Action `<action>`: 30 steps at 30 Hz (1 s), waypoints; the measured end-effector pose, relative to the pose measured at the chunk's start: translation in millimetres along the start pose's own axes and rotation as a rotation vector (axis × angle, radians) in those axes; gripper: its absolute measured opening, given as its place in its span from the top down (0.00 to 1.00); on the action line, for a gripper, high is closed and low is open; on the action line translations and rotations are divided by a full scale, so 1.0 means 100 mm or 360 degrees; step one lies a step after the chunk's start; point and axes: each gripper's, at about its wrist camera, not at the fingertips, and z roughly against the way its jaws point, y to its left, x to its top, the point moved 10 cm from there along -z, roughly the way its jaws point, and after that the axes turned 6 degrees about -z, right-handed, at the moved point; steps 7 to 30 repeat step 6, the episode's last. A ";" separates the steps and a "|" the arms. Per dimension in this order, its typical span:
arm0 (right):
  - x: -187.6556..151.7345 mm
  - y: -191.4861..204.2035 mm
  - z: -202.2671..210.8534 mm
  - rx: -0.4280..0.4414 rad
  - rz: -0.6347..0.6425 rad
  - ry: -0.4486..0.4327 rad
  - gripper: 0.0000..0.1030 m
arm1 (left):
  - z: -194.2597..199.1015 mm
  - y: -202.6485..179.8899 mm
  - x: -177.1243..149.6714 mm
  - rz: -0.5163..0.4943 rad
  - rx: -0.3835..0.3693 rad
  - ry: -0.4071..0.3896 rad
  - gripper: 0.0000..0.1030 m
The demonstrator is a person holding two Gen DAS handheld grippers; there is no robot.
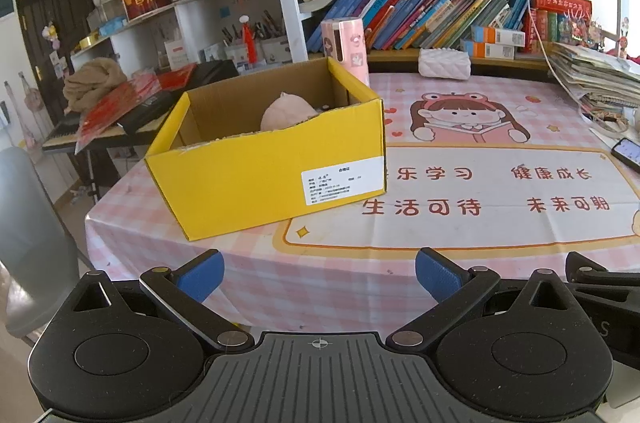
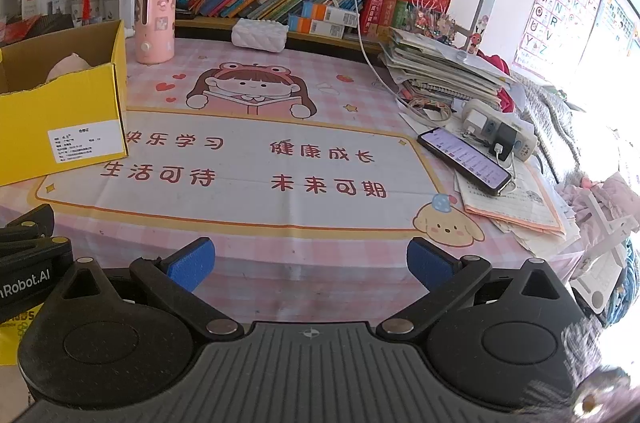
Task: Organize objects
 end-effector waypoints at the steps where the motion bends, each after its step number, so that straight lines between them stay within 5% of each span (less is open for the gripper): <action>1: 0.00 0.01 0.00 0.0001 0.0001 -0.0002 0.00 | -0.01 0.00 0.00 0.0001 -0.0001 -0.0001 0.01; 30: 0.01 0.01 0.00 0.0000 0.0001 0.0000 0.00 | -0.04 -0.01 0.02 0.0011 -0.0013 0.0004 0.01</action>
